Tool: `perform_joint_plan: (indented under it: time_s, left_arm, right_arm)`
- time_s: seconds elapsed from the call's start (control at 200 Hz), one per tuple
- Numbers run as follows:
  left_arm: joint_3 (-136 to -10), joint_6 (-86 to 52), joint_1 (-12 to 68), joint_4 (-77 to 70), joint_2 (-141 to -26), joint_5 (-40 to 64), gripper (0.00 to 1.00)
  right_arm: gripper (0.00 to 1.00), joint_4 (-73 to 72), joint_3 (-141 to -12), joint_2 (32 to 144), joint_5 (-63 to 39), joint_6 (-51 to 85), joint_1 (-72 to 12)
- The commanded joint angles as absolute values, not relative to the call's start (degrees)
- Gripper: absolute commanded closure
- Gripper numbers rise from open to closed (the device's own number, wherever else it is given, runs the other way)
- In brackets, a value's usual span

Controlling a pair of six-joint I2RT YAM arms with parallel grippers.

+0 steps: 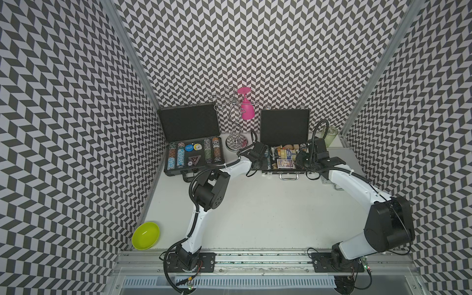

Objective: Close the poker set cases
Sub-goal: Move the poker set case to the center of the board.

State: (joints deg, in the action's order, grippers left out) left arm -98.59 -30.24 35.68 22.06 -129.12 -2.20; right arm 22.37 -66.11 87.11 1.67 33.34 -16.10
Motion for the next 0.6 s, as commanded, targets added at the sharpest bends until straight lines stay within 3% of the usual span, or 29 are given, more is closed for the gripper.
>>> perform_joint_plan:
  time_s: [0.0, 0.596]
  left_arm:
    - [-97.5, -29.4, 36.0, 25.9, -131.2, -3.3, 0.9]
    - [-70.2, -25.6, 37.9, 18.9, -112.3, 1.6, 0.94]
  right_arm:
    - [0.73, 21.6, -66.4, 84.3, 1.4, 32.1, -16.6]
    - [0.73, 25.4, -67.5, 81.3, 11.8, 29.8, -16.6]
